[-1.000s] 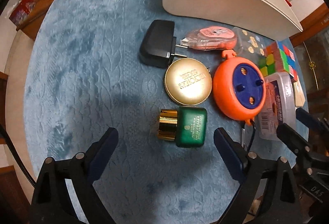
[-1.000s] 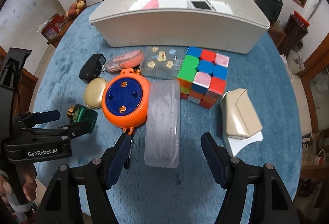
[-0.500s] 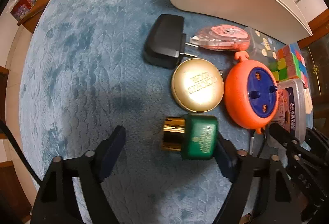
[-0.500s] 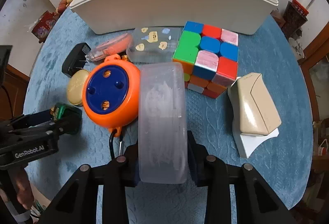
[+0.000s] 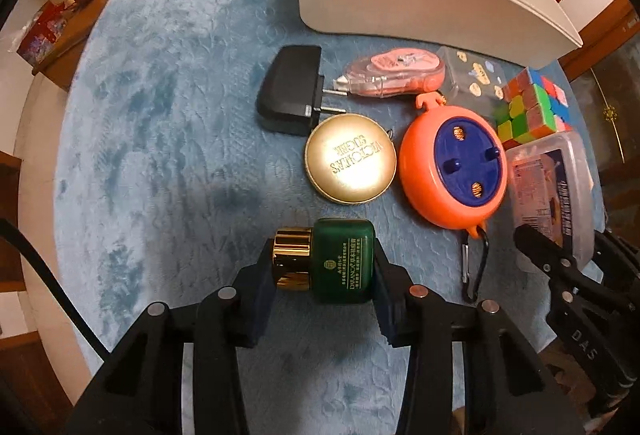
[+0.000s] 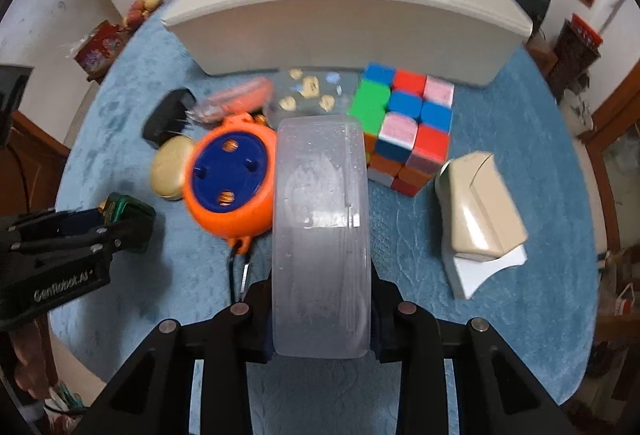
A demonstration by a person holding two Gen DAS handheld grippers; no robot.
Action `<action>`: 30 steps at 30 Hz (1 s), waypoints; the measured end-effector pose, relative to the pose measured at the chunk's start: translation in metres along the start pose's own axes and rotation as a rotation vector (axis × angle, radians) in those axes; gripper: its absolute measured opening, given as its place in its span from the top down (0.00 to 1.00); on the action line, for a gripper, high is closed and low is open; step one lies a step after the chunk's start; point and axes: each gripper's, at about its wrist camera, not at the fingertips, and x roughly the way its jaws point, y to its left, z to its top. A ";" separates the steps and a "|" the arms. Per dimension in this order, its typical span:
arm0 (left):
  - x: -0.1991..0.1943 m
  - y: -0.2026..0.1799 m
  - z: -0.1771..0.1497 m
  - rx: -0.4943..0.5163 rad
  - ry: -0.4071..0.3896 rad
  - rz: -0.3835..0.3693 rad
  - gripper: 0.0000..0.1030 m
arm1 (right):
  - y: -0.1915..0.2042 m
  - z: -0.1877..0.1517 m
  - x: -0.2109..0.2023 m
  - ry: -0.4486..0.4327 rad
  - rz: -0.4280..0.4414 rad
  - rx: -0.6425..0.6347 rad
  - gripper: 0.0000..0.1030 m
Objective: Organize rigid objects
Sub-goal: 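Grasp the green jar with the left tool while the right tool grasps the clear box, then lift both items into the white bin and release them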
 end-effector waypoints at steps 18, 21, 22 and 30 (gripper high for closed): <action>-0.113 -0.035 0.039 0.071 -0.177 -0.074 0.56 | 0.001 0.033 -0.111 -0.181 0.027 0.014 0.68; -0.132 -0.041 0.052 0.100 -0.224 -0.079 0.56 | -0.003 0.049 -0.132 -0.232 0.016 0.026 0.68; -0.136 -0.043 0.056 0.106 -0.236 -0.077 0.56 | -0.004 0.055 -0.138 -0.249 0.014 0.030 0.67; -0.176 -0.061 0.106 0.157 -0.339 -0.064 0.56 | -0.021 0.115 -0.173 -0.356 -0.017 0.042 0.67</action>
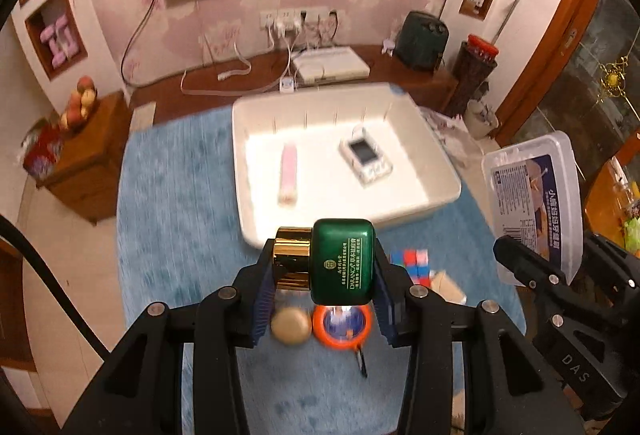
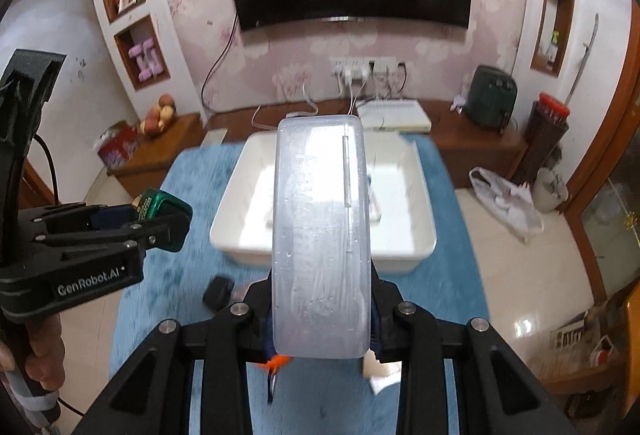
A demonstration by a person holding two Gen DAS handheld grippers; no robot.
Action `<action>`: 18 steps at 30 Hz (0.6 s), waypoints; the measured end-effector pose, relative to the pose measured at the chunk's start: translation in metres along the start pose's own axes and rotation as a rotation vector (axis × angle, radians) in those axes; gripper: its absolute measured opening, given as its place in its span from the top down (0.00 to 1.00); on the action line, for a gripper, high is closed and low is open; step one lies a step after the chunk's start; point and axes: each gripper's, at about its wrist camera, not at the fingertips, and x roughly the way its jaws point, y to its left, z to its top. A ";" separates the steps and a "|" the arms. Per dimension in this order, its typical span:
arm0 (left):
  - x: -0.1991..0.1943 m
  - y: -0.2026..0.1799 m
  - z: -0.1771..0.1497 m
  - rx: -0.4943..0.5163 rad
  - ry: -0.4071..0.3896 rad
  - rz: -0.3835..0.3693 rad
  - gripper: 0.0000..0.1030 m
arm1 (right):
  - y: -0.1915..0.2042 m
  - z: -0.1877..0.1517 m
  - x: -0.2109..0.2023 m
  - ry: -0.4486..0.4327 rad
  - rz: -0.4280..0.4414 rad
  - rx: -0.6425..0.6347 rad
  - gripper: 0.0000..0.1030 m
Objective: Organize rigid objects
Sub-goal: 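Lift both items into the white bin and release them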
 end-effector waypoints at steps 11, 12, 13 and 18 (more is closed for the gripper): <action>0.062 -0.007 0.073 -0.044 -0.023 0.067 0.56 | -0.049 0.067 0.064 0.006 -0.027 0.068 0.67; 0.072 -0.006 0.077 -0.053 -0.018 0.068 0.56 | -0.050 0.068 0.071 0.014 -0.028 0.068 0.67; 0.081 -0.005 0.081 -0.060 -0.011 0.072 0.56 | -0.054 0.070 0.082 0.029 -0.029 0.071 0.68; 0.134 -0.003 0.087 -0.073 0.052 0.077 0.56 | -0.064 0.068 0.138 0.113 -0.041 0.085 0.67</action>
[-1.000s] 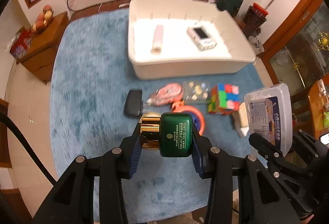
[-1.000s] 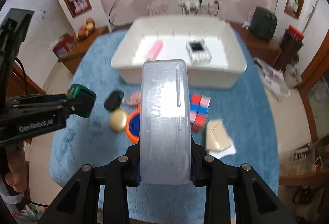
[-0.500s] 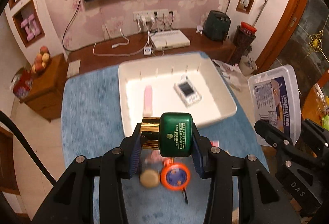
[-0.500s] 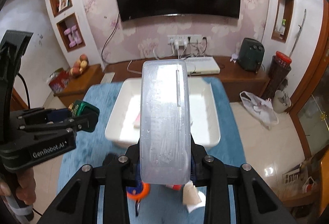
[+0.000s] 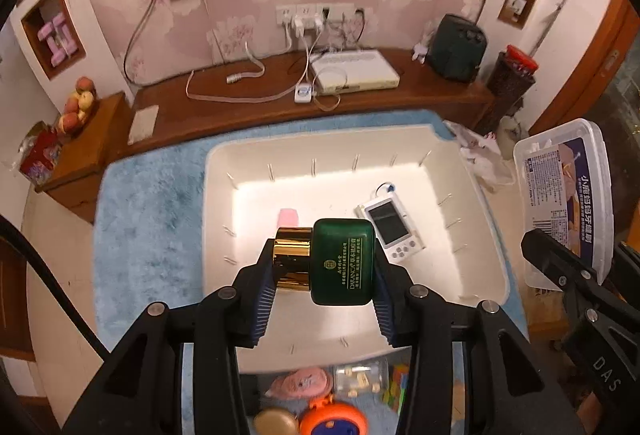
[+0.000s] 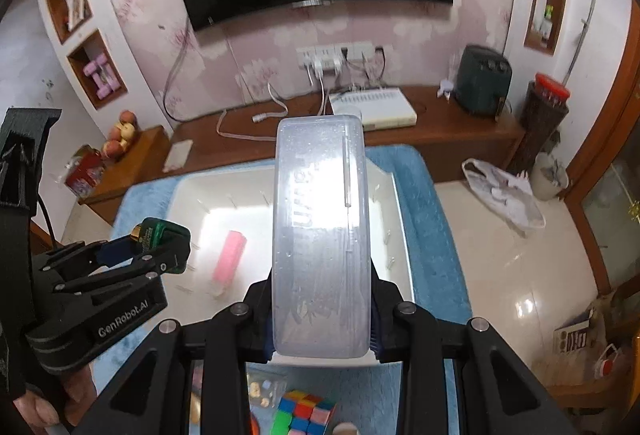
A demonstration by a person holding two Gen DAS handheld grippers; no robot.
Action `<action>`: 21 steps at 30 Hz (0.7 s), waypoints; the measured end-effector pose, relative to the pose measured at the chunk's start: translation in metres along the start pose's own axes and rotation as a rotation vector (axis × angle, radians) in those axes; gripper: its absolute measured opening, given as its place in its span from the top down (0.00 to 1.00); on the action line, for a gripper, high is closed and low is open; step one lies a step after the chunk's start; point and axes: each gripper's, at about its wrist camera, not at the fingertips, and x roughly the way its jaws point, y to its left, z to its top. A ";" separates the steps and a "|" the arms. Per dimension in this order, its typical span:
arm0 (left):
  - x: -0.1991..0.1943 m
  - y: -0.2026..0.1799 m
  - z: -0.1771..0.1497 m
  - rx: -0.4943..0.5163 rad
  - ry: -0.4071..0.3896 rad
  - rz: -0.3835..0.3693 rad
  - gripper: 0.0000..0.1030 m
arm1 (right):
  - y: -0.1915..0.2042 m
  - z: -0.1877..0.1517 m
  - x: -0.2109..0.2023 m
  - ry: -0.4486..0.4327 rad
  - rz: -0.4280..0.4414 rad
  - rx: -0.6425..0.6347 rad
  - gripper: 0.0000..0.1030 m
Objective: Organize rigid objects
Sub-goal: 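Lift both items into the white bin and release them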
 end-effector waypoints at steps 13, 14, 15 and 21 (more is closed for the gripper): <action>0.107 -0.003 -0.020 -0.011 0.195 0.059 0.55 | -0.008 -0.031 0.109 0.236 -0.022 0.003 0.67; 0.111 -0.002 -0.022 -0.014 0.203 0.060 0.55 | -0.009 -0.033 0.113 0.249 -0.022 0.002 0.67; 0.113 -0.002 -0.022 -0.016 0.207 0.062 0.55 | -0.010 -0.033 0.116 0.260 -0.021 0.000 0.67; 0.124 0.001 -0.028 -0.036 0.245 0.055 0.55 | -0.007 -0.041 0.126 0.300 0.009 -0.031 0.66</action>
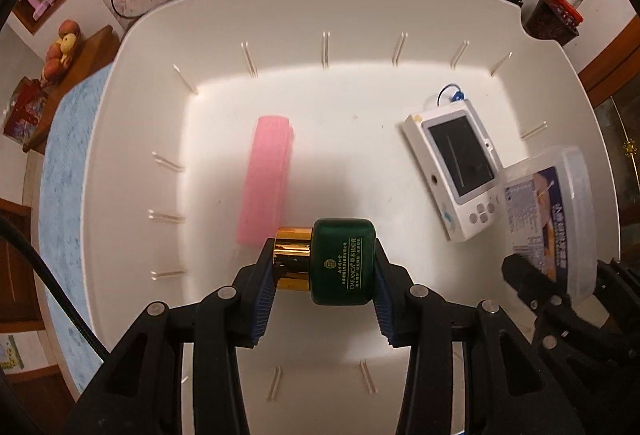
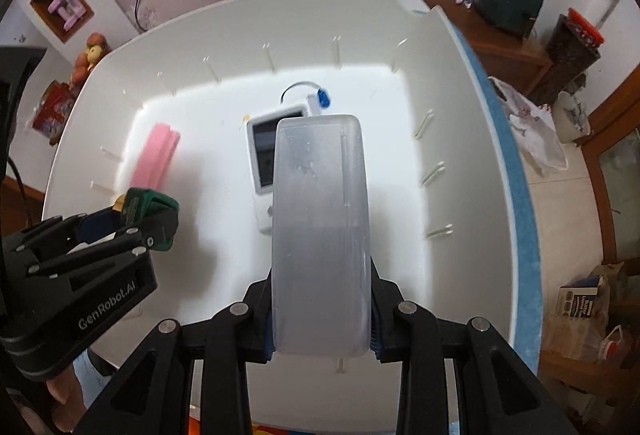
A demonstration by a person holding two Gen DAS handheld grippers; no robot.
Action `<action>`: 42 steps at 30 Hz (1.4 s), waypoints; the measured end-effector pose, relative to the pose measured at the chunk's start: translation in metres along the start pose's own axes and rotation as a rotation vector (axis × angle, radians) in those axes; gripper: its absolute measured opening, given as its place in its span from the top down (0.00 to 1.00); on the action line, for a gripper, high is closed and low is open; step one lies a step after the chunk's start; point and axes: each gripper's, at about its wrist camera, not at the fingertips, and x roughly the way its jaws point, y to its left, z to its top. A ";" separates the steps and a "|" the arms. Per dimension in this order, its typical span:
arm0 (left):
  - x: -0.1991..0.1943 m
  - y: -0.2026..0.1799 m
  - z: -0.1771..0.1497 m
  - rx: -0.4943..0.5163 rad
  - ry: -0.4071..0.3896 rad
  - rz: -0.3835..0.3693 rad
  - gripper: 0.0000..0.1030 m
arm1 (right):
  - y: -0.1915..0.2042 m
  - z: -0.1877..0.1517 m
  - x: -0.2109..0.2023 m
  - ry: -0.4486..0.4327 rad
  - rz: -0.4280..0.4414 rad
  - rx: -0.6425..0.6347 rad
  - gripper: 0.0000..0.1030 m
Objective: Organize rigid objects
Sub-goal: 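Lift both items into the white bin and release them, then withdraw both tools from the bin toward the gold tin and cord reel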
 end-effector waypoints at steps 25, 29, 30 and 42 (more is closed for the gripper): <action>-0.105 0.010 -0.045 0.001 -0.178 -0.070 0.22 | 0.025 -0.051 -0.091 -0.183 0.023 -0.042 0.30; -0.125 0.015 -0.054 0.003 -0.218 -0.074 0.22 | 0.033 -0.063 -0.112 -0.214 0.013 -0.059 0.30; -0.130 0.016 -0.057 0.003 -0.228 -0.072 0.22 | 0.035 -0.066 -0.116 -0.220 0.010 -0.061 0.30; -0.185 0.039 -0.089 0.002 -0.318 -0.070 0.22 | 0.033 -0.095 -0.169 -0.301 0.004 -0.037 0.30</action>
